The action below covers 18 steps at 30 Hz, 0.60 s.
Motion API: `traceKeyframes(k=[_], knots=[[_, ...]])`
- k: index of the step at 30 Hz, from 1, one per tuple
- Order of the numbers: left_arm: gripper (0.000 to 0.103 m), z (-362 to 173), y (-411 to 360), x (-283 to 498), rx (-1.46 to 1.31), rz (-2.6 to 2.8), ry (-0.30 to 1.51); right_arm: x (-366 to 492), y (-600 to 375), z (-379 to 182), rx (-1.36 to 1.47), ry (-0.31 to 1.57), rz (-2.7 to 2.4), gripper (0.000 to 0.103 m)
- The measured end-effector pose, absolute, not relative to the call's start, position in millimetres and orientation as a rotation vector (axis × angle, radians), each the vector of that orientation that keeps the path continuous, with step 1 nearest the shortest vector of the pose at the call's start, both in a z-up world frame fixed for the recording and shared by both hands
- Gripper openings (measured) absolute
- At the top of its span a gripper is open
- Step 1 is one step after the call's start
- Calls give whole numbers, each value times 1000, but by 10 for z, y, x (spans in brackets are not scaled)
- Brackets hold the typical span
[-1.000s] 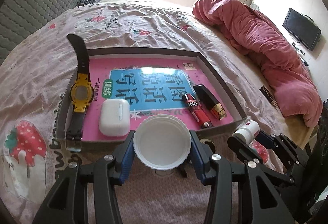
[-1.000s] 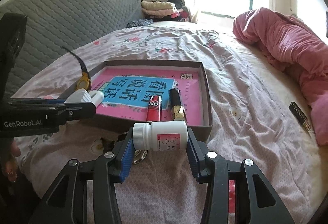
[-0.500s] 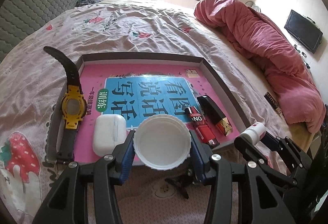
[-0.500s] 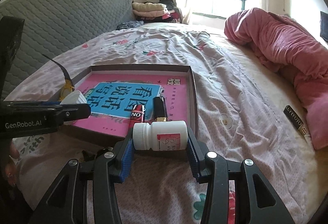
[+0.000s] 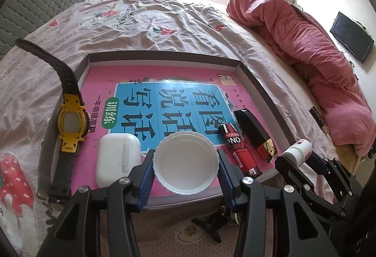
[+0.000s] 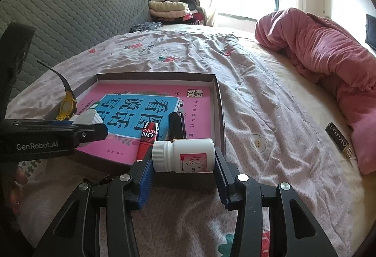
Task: Organize rigid objects
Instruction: 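Carry the white cap over the box with the left tool while the right tool carries the pill bottle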
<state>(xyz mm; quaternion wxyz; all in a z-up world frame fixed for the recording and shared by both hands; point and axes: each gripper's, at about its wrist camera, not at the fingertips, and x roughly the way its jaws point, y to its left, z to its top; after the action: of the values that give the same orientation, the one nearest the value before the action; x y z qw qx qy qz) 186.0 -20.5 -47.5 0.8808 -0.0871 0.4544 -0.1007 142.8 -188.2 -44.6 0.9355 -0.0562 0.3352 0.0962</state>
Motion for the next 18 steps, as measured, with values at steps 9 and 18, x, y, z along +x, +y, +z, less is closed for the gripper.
traceKeyframes(k=[9, 18], knots=[[50, -586, -262, 1887, -156, -210, 973, 1487, -1876, -454, -146, 692, 181, 47], [50, -604, -274, 1880, -127, -209, 980, 1533, -1818, -425, -186, 736, 172, 47]])
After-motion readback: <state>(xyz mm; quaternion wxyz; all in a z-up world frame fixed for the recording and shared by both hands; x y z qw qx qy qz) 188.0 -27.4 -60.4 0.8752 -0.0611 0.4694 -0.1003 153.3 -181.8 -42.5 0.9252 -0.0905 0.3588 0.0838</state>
